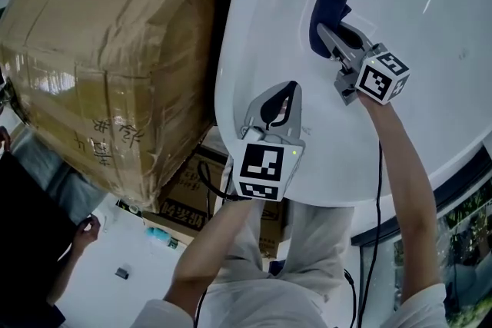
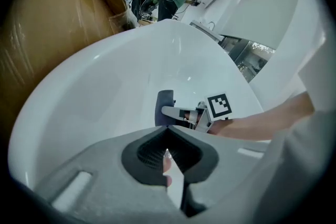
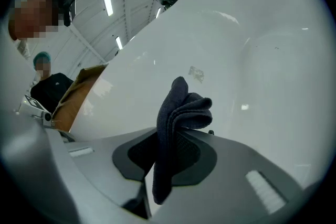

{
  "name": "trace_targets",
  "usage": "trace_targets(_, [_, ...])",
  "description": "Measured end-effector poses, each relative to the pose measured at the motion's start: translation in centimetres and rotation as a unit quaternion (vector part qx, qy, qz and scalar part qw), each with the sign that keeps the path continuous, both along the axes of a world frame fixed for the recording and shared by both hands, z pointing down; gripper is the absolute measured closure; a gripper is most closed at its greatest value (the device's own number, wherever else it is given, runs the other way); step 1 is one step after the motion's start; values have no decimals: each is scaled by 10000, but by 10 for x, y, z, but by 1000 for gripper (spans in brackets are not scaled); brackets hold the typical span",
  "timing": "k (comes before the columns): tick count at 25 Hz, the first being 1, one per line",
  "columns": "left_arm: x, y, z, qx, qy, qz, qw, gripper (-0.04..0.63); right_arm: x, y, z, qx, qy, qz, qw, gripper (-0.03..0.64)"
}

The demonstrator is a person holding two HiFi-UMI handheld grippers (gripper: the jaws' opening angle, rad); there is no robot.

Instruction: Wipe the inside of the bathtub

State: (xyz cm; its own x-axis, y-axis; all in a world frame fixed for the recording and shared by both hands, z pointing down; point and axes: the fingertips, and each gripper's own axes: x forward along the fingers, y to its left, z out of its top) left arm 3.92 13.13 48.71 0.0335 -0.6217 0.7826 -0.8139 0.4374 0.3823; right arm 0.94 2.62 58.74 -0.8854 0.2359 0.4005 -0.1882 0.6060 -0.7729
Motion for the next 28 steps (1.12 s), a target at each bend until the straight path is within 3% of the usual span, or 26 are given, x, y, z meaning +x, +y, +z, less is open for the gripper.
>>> trace_targets(11, [13,5,37,-192,76,-37,9998,597,2,-5,75,143,511,-110,9985,563])
trace_targets(21, [31,12,63,-319,328,-319,9984,597,12,43,130,278,965,-1078,9891,563])
trace_targets(28, [39,17,76,-389,527,-595,9961,597,15,58,159,244,1264,-1233,9840,565])
